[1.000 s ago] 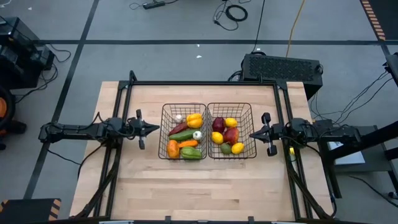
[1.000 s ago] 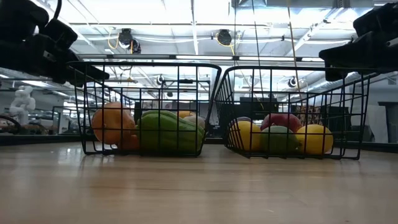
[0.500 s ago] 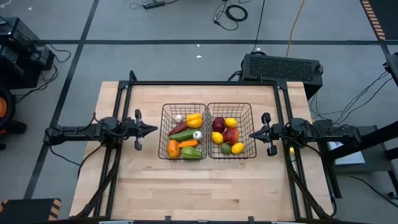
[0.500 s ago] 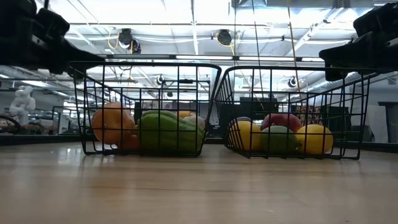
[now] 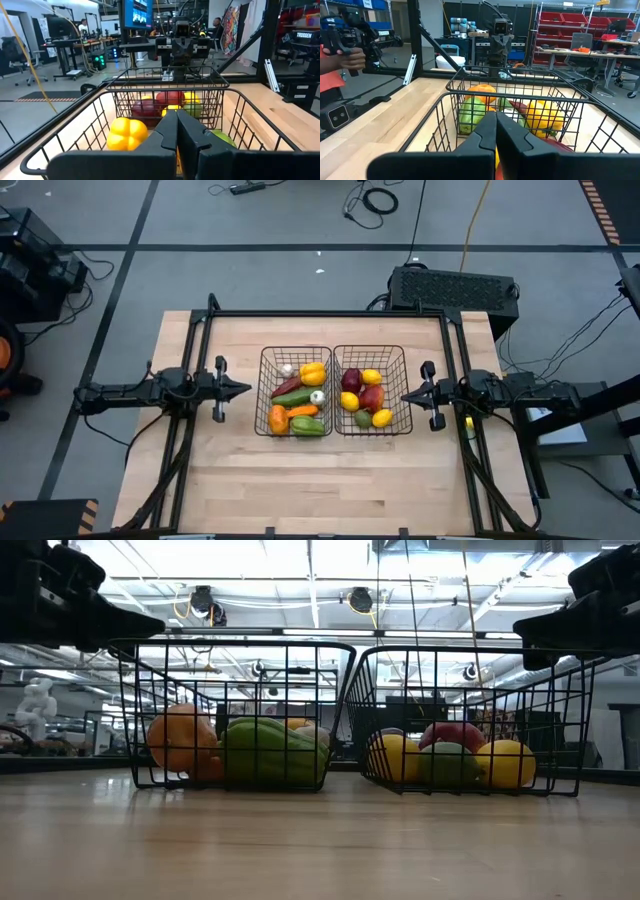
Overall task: Sort produce into baskets
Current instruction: Return to Home Position
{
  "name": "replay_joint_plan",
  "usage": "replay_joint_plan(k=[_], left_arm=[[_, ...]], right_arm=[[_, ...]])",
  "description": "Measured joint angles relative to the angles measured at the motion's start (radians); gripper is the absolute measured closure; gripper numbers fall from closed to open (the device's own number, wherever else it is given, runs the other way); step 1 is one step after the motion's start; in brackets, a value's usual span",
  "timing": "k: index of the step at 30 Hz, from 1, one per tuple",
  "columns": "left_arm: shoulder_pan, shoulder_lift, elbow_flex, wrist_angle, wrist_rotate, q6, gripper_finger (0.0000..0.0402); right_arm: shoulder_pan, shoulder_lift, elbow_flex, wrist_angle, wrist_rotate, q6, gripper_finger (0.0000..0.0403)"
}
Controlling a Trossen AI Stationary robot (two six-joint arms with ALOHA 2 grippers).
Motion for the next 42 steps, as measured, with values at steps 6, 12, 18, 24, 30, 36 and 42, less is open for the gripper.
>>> replay_joint_plan(k=[6, 12, 18, 24, 30, 36, 42], left_arm=[[0.000, 0.001, 0.000, -0.002, 0.000, 0.000, 0.0394], [0.000, 0.001, 0.000, -0.001, 0.000, 0.000, 0.0388], [0.000, 0.001, 0.000, 0.005, -0.001, 0.000, 0.0386], [0.000, 0.001, 0.000, 0.008, -0.001, 0.000, 0.0386], [0.000, 0.001, 0.000, 0.010, -0.002, 0.000, 0.0386], [0.000, 0.001, 0.000, 0.011, -0.002, 0.001, 0.0385], [0.000, 0.001, 0.000, 0.011, -0.003, 0.001, 0.0385]], right_arm=[[0.000, 0.000, 0.000, 0.000, 0.000, 0.000, 0.0403], [0.000, 0.000, 0.000, 0.000, 0.000, 0.000, 0.0403], [0.000, 0.000, 0.000, 0.000, 0.000, 0.000, 0.0403], [0.000, 0.000, 0.000, 0.000, 0.000, 0.000, 0.0403], [0.000, 0.000, 0.000, 0.000, 0.000, 0.000, 0.0403], [0.000, 0.000, 0.000, 0.000, 0.000, 0.000, 0.0403], [0.000, 0.000, 0.000, 0.000, 0.000, 0.000, 0.0403]])
